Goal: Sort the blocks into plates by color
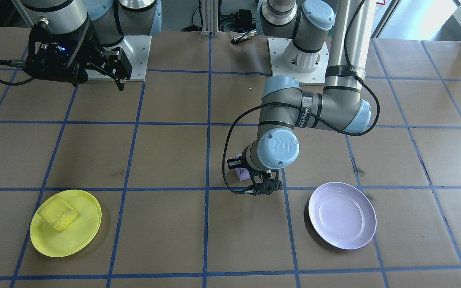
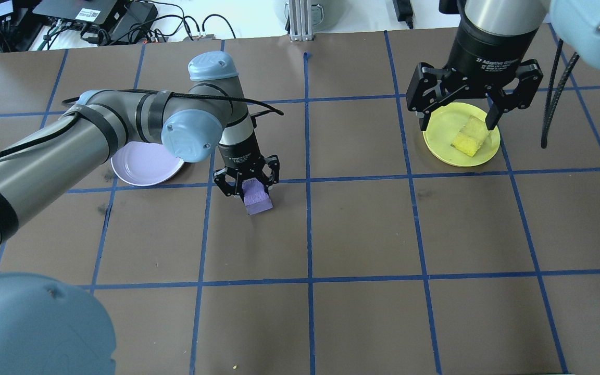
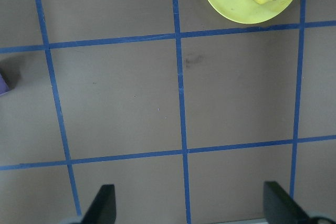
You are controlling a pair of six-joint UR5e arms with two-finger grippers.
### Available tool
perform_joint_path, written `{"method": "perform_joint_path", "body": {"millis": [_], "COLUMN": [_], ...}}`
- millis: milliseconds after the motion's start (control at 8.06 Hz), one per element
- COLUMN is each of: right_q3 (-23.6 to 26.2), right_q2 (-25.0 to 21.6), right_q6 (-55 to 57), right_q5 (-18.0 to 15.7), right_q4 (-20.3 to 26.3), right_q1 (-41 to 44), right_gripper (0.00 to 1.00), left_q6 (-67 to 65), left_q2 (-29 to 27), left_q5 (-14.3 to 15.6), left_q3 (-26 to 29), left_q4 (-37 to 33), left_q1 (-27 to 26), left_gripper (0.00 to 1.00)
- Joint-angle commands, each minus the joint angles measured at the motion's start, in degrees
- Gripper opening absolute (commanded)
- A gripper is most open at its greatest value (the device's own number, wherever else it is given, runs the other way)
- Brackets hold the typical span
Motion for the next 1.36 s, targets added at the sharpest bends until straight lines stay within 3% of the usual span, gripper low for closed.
{"method": "perform_joint_path", "body": {"millis": [0, 124, 372, 869, 1241], "right_q3": [-0.02, -0.02, -0.02, 0.07, 0.07], "right_q2": [0.00, 0.00, 0.00, -0.09, -0.09], "right_q6": [-0.01, -0.01, 0.08, 0.08, 0.08], "right_q5": [0.00, 0.00, 0.00, 0.09, 0.00], "right_q4": [-0.02, -0.02, -0.02, -0.02, -0.02], "right_q1": [0.00, 0.00, 0.00, 0.00, 0.00], "right_gripper": [1.00, 1.00, 1.00, 1.00, 1.00], "left_q6": [1.99, 9.67, 19.28, 37.74, 40.07], "left_q2": [4.52, 5.15, 4.37, 0.42, -5.29], "left_q5": [5.57, 7.61, 7.63, 10.09, 10.18], "left_q3": [4.44, 8.30, 13.60, 13.88, 13.96], "left_q4": [-3.19, -5.73, -6.37, -4.70, -0.13], "left_q1": [2.10, 4.47, 12.10, 21.17, 23.04], "left_gripper": [0.00, 0.00, 0.00, 0.00, 0.01]}}
